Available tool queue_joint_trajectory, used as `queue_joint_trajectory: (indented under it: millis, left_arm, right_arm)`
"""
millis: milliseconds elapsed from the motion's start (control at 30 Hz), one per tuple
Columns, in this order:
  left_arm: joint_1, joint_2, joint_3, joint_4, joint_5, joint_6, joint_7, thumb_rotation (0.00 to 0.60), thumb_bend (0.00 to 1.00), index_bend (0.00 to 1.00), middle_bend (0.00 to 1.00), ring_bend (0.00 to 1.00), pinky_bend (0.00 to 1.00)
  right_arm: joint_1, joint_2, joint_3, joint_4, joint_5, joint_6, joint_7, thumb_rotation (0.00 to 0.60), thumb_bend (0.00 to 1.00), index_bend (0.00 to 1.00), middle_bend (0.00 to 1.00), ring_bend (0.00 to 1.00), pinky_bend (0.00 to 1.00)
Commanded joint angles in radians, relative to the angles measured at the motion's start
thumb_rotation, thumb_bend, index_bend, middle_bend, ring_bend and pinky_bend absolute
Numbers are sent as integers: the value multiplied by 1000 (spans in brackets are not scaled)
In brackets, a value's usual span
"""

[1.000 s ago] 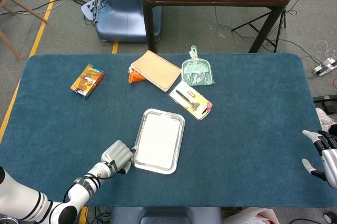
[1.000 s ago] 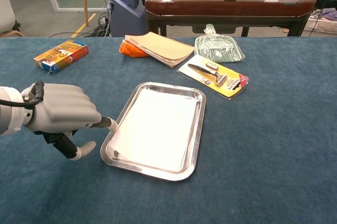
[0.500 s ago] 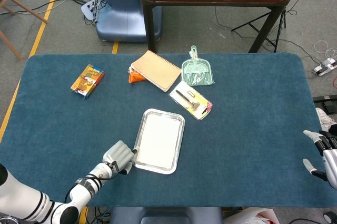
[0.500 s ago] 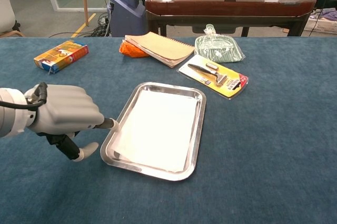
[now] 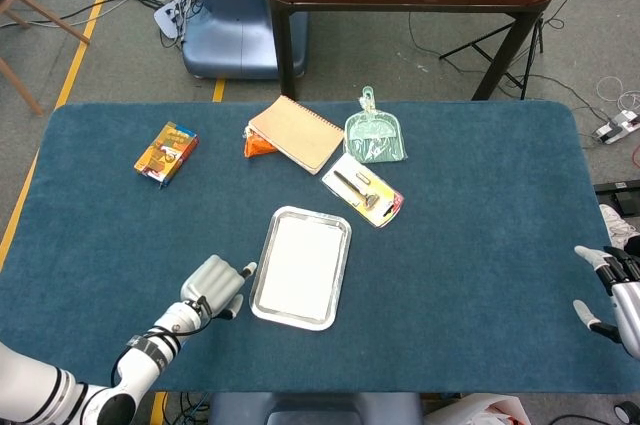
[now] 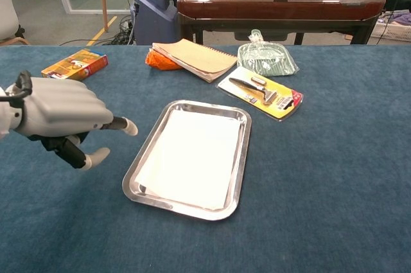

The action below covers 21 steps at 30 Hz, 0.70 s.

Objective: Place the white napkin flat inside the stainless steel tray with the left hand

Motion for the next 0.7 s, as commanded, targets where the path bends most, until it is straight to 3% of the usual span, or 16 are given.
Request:
queue_joint_trajectory:
  millis: [33,167,300,400,600,700]
  left_arm:
    - [54,45,-12,8,62,39,-86,259,519,114,942,915,1000]
    - [125,89,-27,44,120,78,-203,321,514,96,830,799,978]
    - [209,129,-40,87,190,127,-332,356,427,95,694,638,918]
    - [280,149,-46,128,256,177,-426,364,343,95,559,524,746]
    - [436,164,-65,242,380,246,-691,365,280,95,331,306,422]
    - [501,165,-67,288,439,279,-780,345,267,95,260,233,331]
  right_arm:
    - [1,2,0,-4,-1,-1,-5,600,273,210,253,140,221]
    - [2,8,0,-13,0,-3,-15,600,272,210,252,140,221]
    - [3,13,1,-20,2,-5,-22,600,273,210,253,140,221]
    - [6,17,1,-26,5,-11,-29,600,273,210,253,140,221]
    - [15,25,3,-44,25,-38,-56,600,273,211,249,140,221]
    - [20,27,5,-52,33,-50,-64,600,267,211,240,140,221]
